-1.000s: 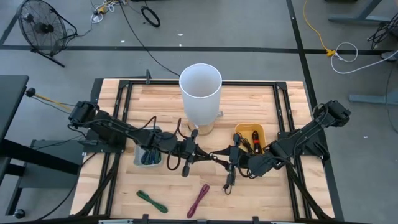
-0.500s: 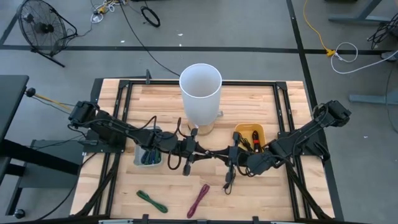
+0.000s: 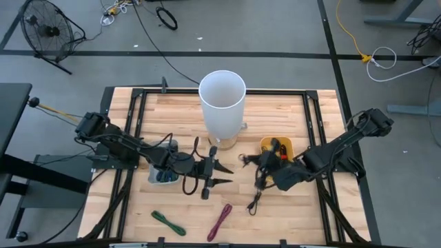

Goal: Pick & Place USB Port
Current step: Put the black USB charger into the yellow bin

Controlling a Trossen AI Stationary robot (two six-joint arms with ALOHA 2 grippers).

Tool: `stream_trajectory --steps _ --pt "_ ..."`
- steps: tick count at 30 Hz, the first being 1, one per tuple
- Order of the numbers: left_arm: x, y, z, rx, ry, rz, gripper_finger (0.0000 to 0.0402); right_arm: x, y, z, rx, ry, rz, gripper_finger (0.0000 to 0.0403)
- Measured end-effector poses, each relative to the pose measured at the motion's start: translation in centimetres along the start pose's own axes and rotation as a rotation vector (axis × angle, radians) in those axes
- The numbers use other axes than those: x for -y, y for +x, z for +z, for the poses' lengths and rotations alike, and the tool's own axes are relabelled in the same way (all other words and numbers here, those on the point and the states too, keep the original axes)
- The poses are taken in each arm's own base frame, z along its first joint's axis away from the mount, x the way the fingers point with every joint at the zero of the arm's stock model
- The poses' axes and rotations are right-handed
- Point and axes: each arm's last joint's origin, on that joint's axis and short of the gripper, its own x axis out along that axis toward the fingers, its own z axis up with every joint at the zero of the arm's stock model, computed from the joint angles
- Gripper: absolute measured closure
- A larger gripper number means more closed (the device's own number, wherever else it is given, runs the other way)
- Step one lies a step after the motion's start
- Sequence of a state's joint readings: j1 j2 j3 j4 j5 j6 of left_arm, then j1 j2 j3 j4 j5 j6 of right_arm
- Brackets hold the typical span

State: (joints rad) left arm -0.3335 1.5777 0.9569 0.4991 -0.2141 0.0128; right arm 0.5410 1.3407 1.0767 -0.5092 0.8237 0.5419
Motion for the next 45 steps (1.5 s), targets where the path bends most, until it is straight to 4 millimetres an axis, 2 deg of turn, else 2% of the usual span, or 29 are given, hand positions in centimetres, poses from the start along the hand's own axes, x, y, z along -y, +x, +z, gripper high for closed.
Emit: stream_trajectory --steps 7,11,17,22,26,31,38,42,45 --pt "0.3 -0.2 0.2 0.000 0.001 0.002 0.0257 3.8 -2.4 -2.5 -0.279 0.199 -0.150 0.0403" --pt "0.6 -0.3 0.0 -0.017 0.007 -0.008 0.0261 5.1 -3.2 -3.9 -0.472 0.293 -0.248 0.0403" --pt "0.8 -0.3 0.0 -0.016 0.006 -0.014 0.0262 5.4 -3.4 -4.8 -0.608 0.376 -0.281 0.0403" --pt "1.0 -0.4 0.0 -0.017 0.007 -0.020 0.0262 5.5 -3.1 -5.9 -0.647 0.396 -0.306 0.0401" --pt "1.0 -0.4 0.0 -0.017 0.007 -0.021 0.0262 5.7 -2.6 -7.2 -0.672 0.336 -0.316 0.0375" --pt "1.0 -0.4 0.0 -0.017 0.007 -0.021 0.0262 6.1 -2.3 -8.5 -0.692 0.310 -0.356 0.0317" --pt "1.0 -0.4 0.0 -0.017 0.007 -0.021 0.0262 5.9 -2.1 -8.4 -0.650 0.288 -0.320 0.0244" --pt "1.0 -0.4 0.0 -0.018 0.007 -0.021 0.0262 5.4 -1.7 -7.2 -0.633 0.306 -0.240 0.0227" --pt "1.0 -0.4 -0.1 -0.018 0.008 -0.021 0.0262 4.3 -1.3 -5.8 -0.593 0.287 -0.091 0.0225"
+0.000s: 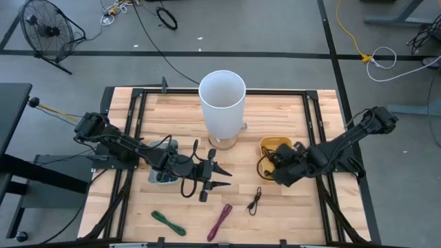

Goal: Pick & Place USB Port
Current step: Put the black USB charger into the yellow bin

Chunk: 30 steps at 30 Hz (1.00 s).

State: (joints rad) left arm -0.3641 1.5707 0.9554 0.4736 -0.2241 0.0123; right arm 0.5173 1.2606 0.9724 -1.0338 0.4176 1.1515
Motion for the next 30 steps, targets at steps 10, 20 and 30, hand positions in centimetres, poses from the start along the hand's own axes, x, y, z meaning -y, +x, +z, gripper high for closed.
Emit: stream_trajectory --steps 10,20,30 --pt "0.0 0.0 0.0 0.000 -0.001 0.000 0.0262 -6.6 0.0 0.4 0.011 -0.207 0.567 0.0230" --pt "0.0 0.0 0.0 -0.002 0.000 0.001 0.0262 -10.1 5.1 -2.8 -0.141 -0.360 0.531 0.0260" --pt "0.0 0.0 0.0 -0.003 0.000 0.001 0.0262 -12.9 4.5 -1.7 -0.185 -0.434 0.590 0.0322"
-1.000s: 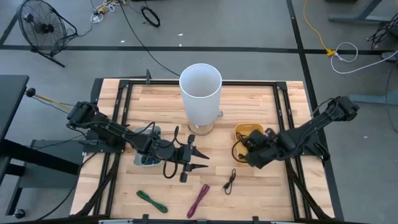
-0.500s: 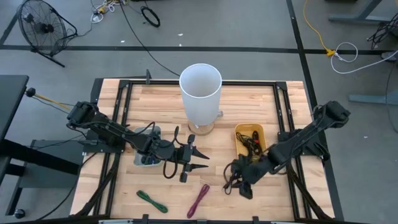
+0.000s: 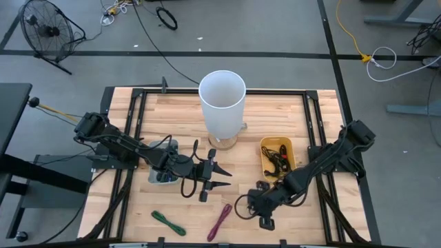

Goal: Pick & Place USB Port
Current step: Put the black USB charger into the yellow bin

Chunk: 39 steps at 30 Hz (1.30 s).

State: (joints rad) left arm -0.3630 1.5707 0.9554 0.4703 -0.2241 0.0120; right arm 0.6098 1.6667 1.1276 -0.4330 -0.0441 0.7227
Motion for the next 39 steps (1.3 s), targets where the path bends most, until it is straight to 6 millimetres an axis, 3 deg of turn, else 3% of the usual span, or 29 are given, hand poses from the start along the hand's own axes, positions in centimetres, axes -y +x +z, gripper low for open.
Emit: stream_trajectory --steps 8,14,19,28,39 --pt "0.0 0.0 -0.2 -0.021 0.005 0.001 0.0262 -2.1 0.7 1.8 -0.017 -0.027 0.075 0.0334" --pt "-0.1 0.0 -0.3 -0.031 0.007 0.009 0.0262 -4.9 2.4 3.8 -0.055 -0.263 0.074 0.0334" --pt "-0.1 0.0 -0.4 -0.039 0.009 0.010 0.0262 -3.8 2.8 3.2 -0.268 -0.312 -0.222 0.0334" --pt "-0.2 0.0 -0.5 -0.051 0.011 0.014 0.0262 -2.8 2.8 3.0 -0.362 -0.305 -0.301 0.0329" --pt "-0.2 0.0 -0.5 -0.054 0.011 0.014 0.0262 -1.9 2.6 3.4 -0.375 -0.329 -0.359 0.0220"
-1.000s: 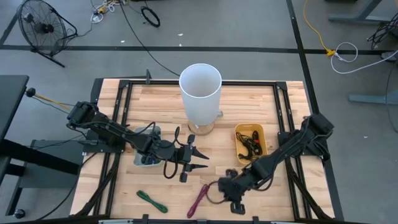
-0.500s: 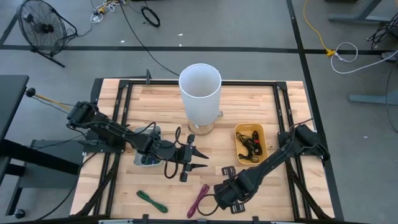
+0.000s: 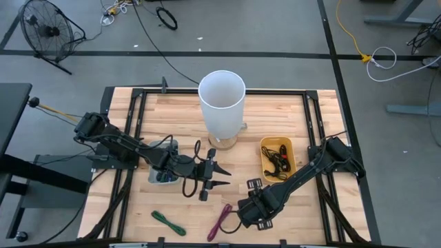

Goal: Pick & Place USB Port
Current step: Put the black USB charger into the yellow bin

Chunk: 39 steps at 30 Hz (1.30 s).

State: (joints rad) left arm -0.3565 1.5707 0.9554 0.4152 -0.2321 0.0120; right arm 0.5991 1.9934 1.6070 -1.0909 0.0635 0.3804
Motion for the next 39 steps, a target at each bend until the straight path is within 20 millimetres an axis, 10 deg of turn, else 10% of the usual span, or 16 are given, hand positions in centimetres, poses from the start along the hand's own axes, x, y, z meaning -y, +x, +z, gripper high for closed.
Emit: stream_trajectory --steps 39 --pt "0.0 0.0 0.0 -0.001 0.000 0.000 0.0262 0.8 7.2 -3.1 0.007 -0.044 0.002 0.0203"
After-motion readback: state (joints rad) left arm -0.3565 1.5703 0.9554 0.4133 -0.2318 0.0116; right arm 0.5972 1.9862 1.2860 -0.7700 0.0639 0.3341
